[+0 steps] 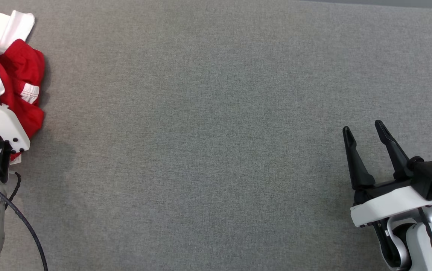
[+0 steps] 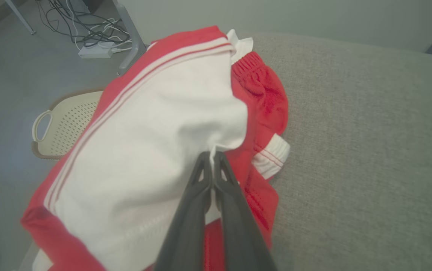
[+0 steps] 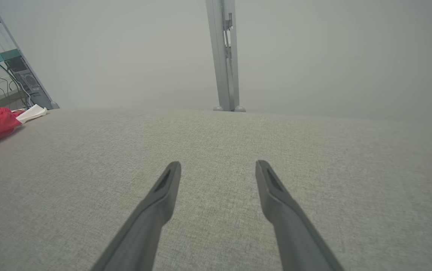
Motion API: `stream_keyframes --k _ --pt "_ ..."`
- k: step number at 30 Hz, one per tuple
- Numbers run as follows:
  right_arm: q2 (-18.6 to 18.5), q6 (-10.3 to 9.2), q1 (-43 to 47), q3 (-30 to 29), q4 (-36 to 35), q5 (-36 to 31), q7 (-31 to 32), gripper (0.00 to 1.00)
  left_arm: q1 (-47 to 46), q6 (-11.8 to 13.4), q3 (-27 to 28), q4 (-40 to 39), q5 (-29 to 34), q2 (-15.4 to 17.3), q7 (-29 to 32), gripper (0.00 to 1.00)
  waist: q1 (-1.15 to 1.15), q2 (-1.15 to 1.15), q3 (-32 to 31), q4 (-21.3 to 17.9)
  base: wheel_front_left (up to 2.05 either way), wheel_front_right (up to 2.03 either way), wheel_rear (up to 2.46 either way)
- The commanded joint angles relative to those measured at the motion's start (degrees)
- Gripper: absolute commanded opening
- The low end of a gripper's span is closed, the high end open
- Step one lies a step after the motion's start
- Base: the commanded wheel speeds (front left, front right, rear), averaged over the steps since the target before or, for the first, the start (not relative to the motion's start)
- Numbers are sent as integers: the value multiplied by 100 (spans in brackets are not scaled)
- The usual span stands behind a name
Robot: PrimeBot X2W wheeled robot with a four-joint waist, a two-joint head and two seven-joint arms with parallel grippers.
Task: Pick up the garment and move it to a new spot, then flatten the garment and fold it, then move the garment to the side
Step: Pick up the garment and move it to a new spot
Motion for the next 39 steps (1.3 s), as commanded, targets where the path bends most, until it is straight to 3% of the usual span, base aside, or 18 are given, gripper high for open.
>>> stream_keyframes --k 1,7,14,21,27,31,36,39 --pt "-38 11 -3 -37 14 -22 -9 100 -124 -18 25 -28 -43 -5 -209 0 0 0 -73 56 0 0 0" --pt "-16 11 112 -56 38 -46 2 100 -221 59 9 -288 23 19 -741 0 0 0 -336 181 0 0 0" --pt "52 11 276 -93 100 -20 -44 100 142 164 113 -1298 -68 -16 -1408 0 0 0 -914 247 0 0 0" --pt "114 11 524 -179 131 -60 -1 100 1380 447 -50 -3312 42 -228 -1295 0 0 0 -1487 249 0 0 0" --pt "169 11 691 -210 67 -73 48 100 2829 804 -436 -5384 187 -520 -843 0 0 0 -1757 197 0 0 0" --pt "191 11 702 -141 45 -53 84 100 3565 911 -801 -6238 315 -636 -529 0 0 0 -1827 63 0 0 0" --pt "206 11 691 -157 18 -61 88 100 4028 729 -1533 -6674 290 -933 -278 0 0 0 -1787 -161 0 0 0" --pt "218 11 649 -171 -1 -50 76 100 3983 496 -1981 -6510 253 -1096 -204 0 0 0 -1731 -326 0 0 0"
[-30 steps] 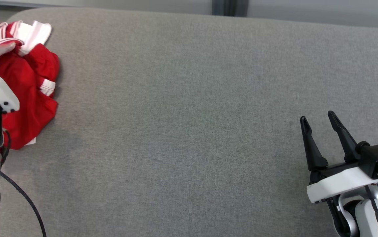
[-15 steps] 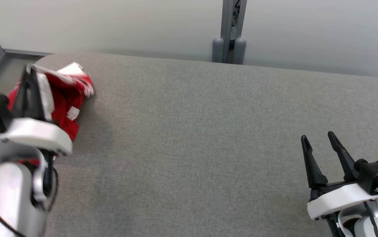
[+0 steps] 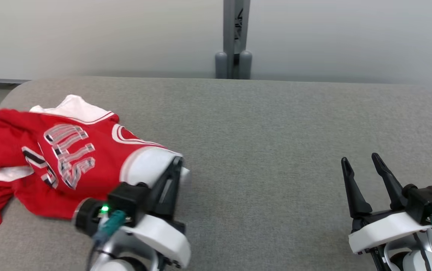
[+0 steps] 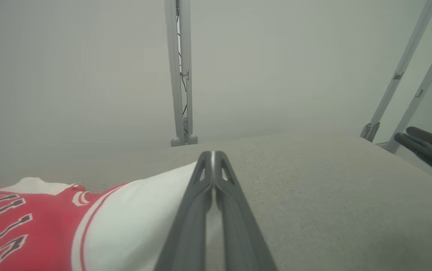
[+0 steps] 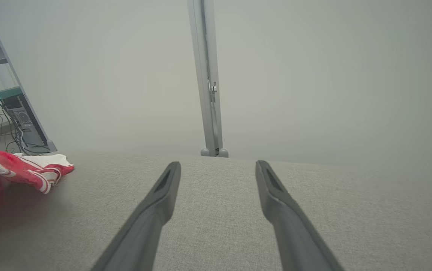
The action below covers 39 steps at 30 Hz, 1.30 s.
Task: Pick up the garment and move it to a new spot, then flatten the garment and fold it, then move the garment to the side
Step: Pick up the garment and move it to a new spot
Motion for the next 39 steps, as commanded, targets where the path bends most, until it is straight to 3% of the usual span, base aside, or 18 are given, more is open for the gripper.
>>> stream_keyframes --k 1,8,9,10,15,18,23,30,31,32,33,39 --pt "-2 11 -62 3 -51 -19 -5 100 -128 -110 -142 111 20 -46 -4 0 0 0 91 -160 0 0 0" --pt "-10 11 -204 48 -49 -45 18 100 -676 -543 -884 780 71 -397 -40 0 0 0 302 -789 0 0 0" --pt "-16 11 -264 -2 -38 -12 7 100 -1059 -803 -1330 1084 84 -531 -111 0 0 0 424 -1130 0 0 0" --pt "-18 11 -283 -7 -30 -15 -9 100 -1192 -877 -1447 1170 87 -565 -143 0 0 0 464 -1259 0 0 0" --pt "-8 11 -433 30 13 22 -51 100 -1770 -1024 -1847 1506 18 -624 -298 0 0 0 640 -1822 0 0 0" --pt "1 11 -487 34 57 71 -108 100 -2275 -1019 -2096 1637 -98 -653 -447 0 0 0 784 -2209 0 0 0" --pt "16 11 -562 43 206 191 -243 100 -3040 -748 -2491 1838 -453 -642 -625 0 0 0 1059 -2741 0 0 0" --pt "17 11 -624 91 459 384 -497 100 -3402 -638 -3134 2621 -933 -651 -550 0 0 0 1397 -3001 0 0 0" --pt "17 11 -641 90 501 426 -522 100 -3421 -645 -3186 2734 -1016 -658 -598 3 0 0 1430 -2991 0 0 0" --pt "18 11 -668 93 534 444 -557 100 -3456 -626 -3246 2864 -1044 -649 -640 46 0 0 1449 -2971 0 0 0" --pt "17 11 -698 91 548 454 -573 100 -3483 -632 -3320 2955 -1114 -647 -688 100 0 0 1464 -2939 0 0 0" --pt "12 11 -827 23 645 354 -656 100 -3735 -667 -3730 3165 -1426 -650 -1120 100 0 0 1380 -2609 0 0 0"
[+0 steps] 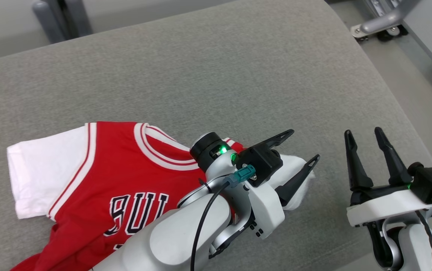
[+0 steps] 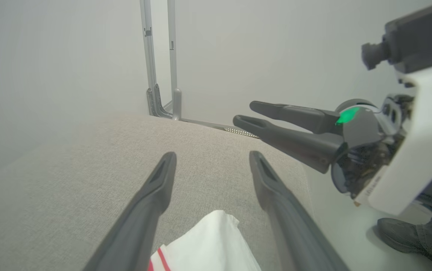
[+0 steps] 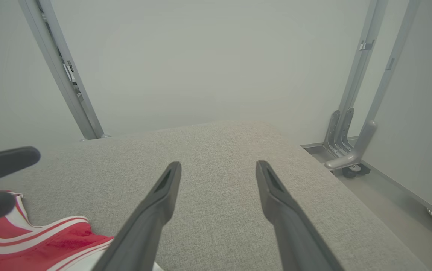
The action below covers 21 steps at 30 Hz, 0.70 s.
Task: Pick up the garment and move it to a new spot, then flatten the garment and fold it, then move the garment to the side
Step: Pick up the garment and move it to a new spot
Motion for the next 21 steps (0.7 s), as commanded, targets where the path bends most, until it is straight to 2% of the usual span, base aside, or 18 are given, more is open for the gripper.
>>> stream_keyframes --k 1,7,16,17,21 --pt "-32 11 -86 -47 10 -54 -58 100 -151 45 -65 20 -50 17 -153 100 0 0 -92 199 0 0 0" --pt "-31 11 -152 -185 -123 -211 -52 100 -194 430 243 160 -163 91 -677 100 0 0 -275 624 0 0 0" --pt "-31 11 -1 -404 -389 -371 56 100 320 1315 1486 -182 -474 886 -1203 100 0 0 -523 1315 0 0 0" --pt "-31 11 -1 -404 -389 -371 56 100 320 1315 1486 -182 -474 886 -1203 100 0 0 -523 1315 0 0 0" --pt "-34 11 91 -421 -487 -416 138 100 734 1637 2055 -447 -608 1227 -1291 100 0 0 -659 1568 0 0 0"
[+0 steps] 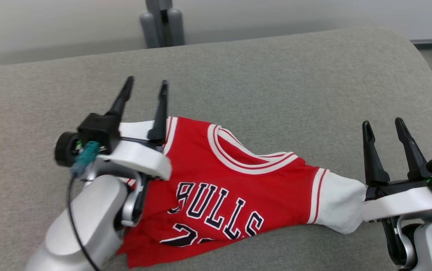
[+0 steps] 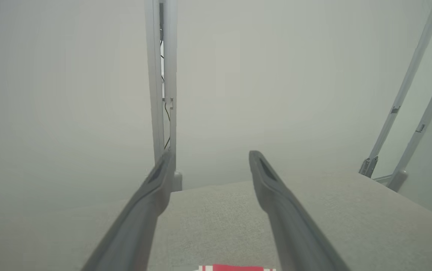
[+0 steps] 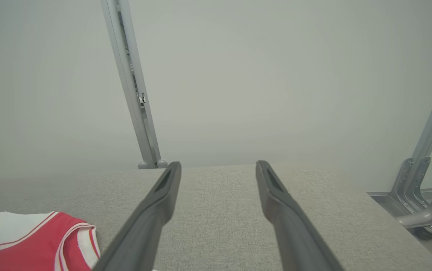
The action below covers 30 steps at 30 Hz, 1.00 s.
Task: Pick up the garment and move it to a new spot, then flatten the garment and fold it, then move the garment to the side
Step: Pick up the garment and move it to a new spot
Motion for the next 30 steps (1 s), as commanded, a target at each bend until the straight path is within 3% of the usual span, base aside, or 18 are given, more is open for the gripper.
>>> stream_keyframes --k 1,8,18,24,30 --pt "-40 11 87 -12 -49 -35 38 100 123 75 124 -75 -37 86 -42 100 0 0 -134 182 0 0 0" --pt "-49 11 248 -1 -156 -100 156 100 936 318 797 -548 -148 620 -64 100 0 0 -351 500 0 0 0" --pt "-51 11 638 25 -241 -126 305 100 1988 280 1077 -1313 -183 1265 -59 100 0 0 -752 652 0 0 0" --pt "-51 11 874 55 -297 -141 397 100 2514 85 1458 -1635 -60 1339 -61 100 0 0 -958 671 0 0 0" --pt "-47 11 1072 -18 -372 -162 464 100 2983 -228 1927 -1658 189 1084 -61 100 0 0 -1135 732 0 0 0"
